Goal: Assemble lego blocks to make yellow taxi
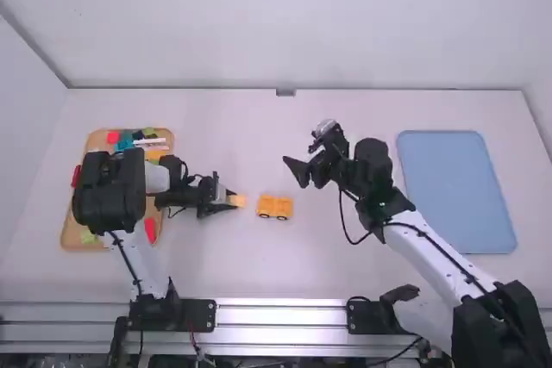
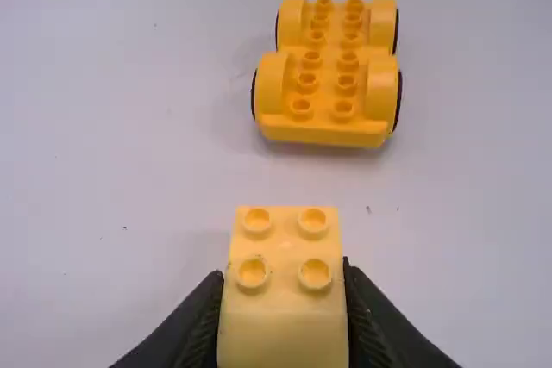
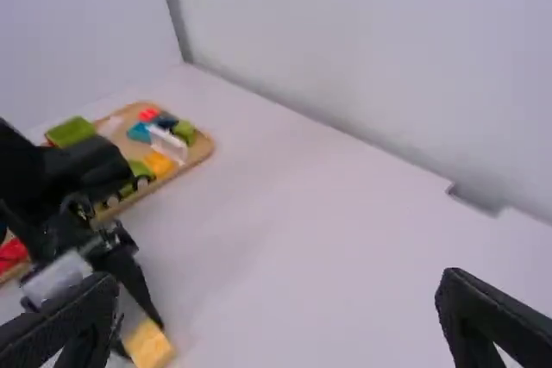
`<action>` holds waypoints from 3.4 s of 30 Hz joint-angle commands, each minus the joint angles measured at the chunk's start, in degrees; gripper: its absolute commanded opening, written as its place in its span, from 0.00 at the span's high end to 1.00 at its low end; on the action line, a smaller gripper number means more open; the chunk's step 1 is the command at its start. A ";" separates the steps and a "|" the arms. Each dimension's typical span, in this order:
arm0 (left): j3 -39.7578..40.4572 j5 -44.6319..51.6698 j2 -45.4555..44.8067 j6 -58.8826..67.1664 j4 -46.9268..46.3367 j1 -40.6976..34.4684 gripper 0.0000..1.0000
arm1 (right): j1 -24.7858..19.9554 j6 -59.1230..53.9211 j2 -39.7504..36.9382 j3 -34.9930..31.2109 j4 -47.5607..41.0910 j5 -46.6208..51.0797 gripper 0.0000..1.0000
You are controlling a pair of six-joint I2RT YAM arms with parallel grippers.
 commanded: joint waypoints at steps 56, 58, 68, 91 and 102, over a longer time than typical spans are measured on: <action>-0.87 -8.26 -0.24 -8.79 5.86 -4.11 0.67 | -0.15 -6.78 0.15 -0.39 -4.24 -4.61 0.02; -0.87 -8.26 -0.48 -8.74 4.96 -3.58 0.63 | -0.17 -6.93 0.15 -0.39 -4.24 -4.59 0.02; -0.87 -9.84 -0.55 -8.76 4.09 -3.23 0.46 | -0.15 -6.93 0.15 -0.39 -4.31 -4.63 0.02; 2.78 -9.55 -2.32 -8.66 -3.93 -3.10 0.77 | -0.15 -8.04 0.15 -0.39 -5.81 -4.81 0.02; 7.82 2.16 -9.11 13.29 -24.55 -4.79 0.73 | 1.84 -25.46 -2.45 -3.98 -11.78 -10.75 0.02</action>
